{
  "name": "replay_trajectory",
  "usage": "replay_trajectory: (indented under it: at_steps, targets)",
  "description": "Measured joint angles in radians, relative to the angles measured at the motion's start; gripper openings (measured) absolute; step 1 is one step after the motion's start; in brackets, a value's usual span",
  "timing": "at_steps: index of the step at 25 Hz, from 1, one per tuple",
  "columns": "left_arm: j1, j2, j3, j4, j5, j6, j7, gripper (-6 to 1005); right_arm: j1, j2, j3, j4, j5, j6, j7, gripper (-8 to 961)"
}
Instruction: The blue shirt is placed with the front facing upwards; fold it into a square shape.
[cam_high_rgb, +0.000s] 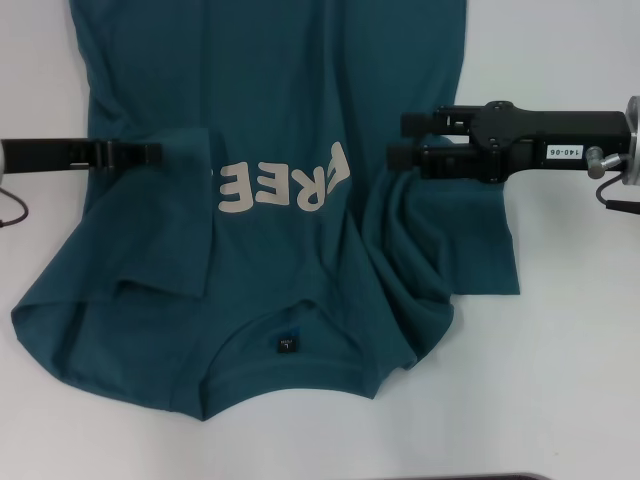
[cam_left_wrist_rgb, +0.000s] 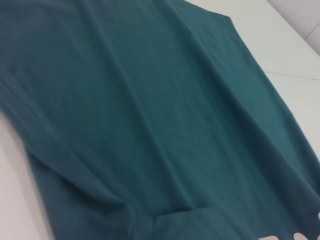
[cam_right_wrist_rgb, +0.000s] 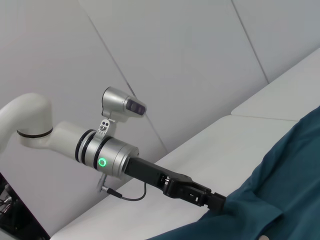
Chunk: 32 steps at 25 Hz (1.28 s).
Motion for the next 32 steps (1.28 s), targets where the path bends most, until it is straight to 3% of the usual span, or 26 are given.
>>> replay_trajectory:
  at_steps: [9,13,15,16,17,20,26,32]
  targets:
    - [0.039,0.007,-0.022,-0.041,-0.012,0.033,0.000,483,-0.005,-0.005,0.006,0.000,0.000,-0.002,0.011,760]
    - [0.061,0.016,-0.098,-0.079,-0.068,0.146,0.033,641,-0.016,-0.019,0.016,-0.002,0.000,-0.002,0.035,760]
    - [0.070,0.027,-0.142,-0.080,-0.113,0.227,0.068,720,-0.022,-0.031,0.016,-0.003,-0.002,-0.003,0.055,760]
    - [0.080,0.035,-0.169,-0.077,-0.152,0.306,0.105,756,-0.028,-0.047,0.016,-0.006,-0.008,-0.004,0.098,760]
    - [0.080,0.035,-0.169,-0.077,-0.152,0.306,0.105,792,-0.028,-0.047,0.016,-0.006,-0.008,-0.004,0.098,760]
    - [0.103,0.040,-0.197,-0.076,-0.202,0.398,0.163,900,-0.048,-0.082,0.015,-0.018,-0.017,-0.012,0.177,760]
    - [0.155,0.039,-0.215,-0.071,-0.279,0.465,0.231,901,-0.125,-0.144,0.017,-0.112,-0.029,-0.073,0.384,760]
    - [0.173,0.034,-0.233,-0.039,-0.308,0.485,0.258,900,-0.173,-0.173,0.087,-0.168,-0.128,-0.117,0.521,760]
